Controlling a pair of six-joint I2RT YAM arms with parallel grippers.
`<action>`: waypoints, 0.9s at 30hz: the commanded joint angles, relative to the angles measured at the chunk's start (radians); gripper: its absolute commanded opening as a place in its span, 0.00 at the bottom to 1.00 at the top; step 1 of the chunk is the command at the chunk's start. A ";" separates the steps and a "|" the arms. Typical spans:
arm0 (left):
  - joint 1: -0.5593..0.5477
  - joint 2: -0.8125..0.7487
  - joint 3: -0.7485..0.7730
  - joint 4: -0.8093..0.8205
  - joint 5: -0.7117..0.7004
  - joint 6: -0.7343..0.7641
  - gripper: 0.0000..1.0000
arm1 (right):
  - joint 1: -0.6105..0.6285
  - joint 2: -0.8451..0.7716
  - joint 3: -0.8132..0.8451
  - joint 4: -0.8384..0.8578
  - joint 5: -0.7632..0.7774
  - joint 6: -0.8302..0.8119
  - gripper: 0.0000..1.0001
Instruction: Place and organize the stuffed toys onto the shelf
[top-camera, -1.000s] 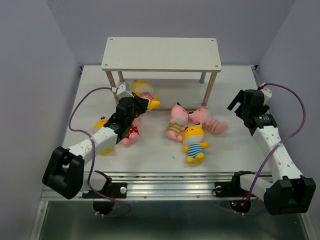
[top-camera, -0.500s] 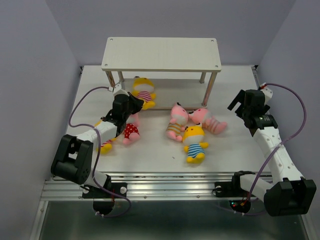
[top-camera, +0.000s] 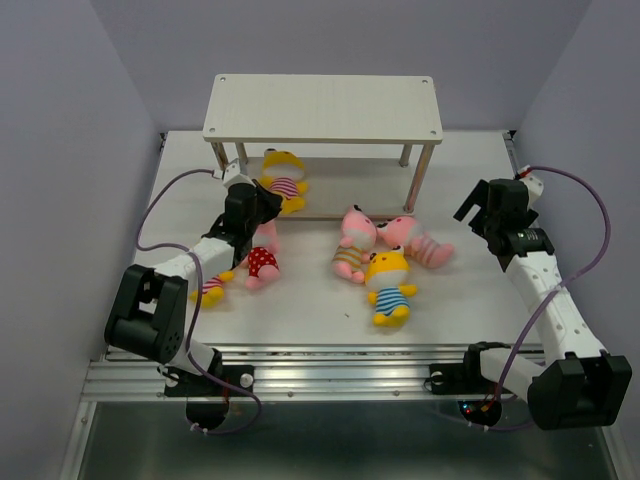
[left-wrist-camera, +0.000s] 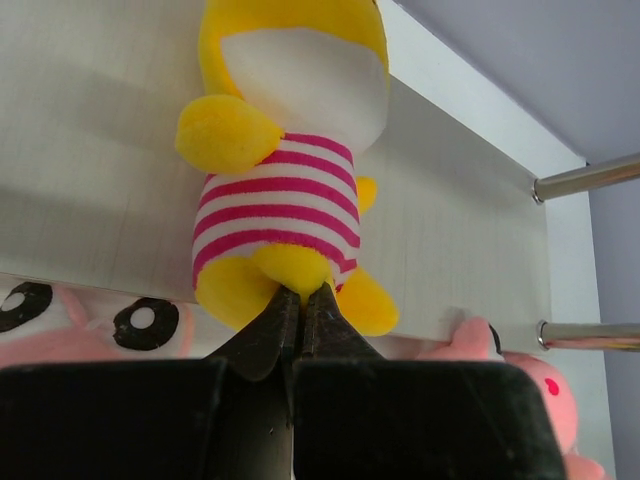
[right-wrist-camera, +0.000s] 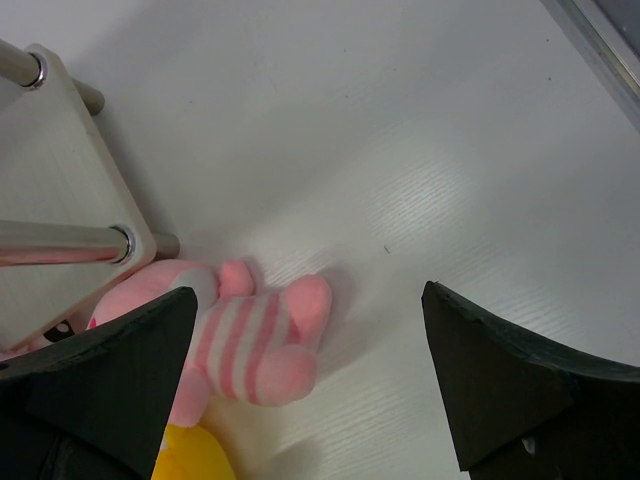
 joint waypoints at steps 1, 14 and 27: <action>0.013 -0.020 0.043 -0.004 -0.053 0.040 0.00 | -0.006 0.002 0.020 0.009 -0.008 -0.010 1.00; 0.030 0.029 0.141 -0.166 -0.072 0.097 0.00 | -0.006 0.001 0.017 0.009 -0.014 -0.009 1.00; 0.030 0.013 0.138 -0.204 -0.099 0.051 0.41 | -0.006 0.002 0.015 0.009 -0.014 -0.009 1.00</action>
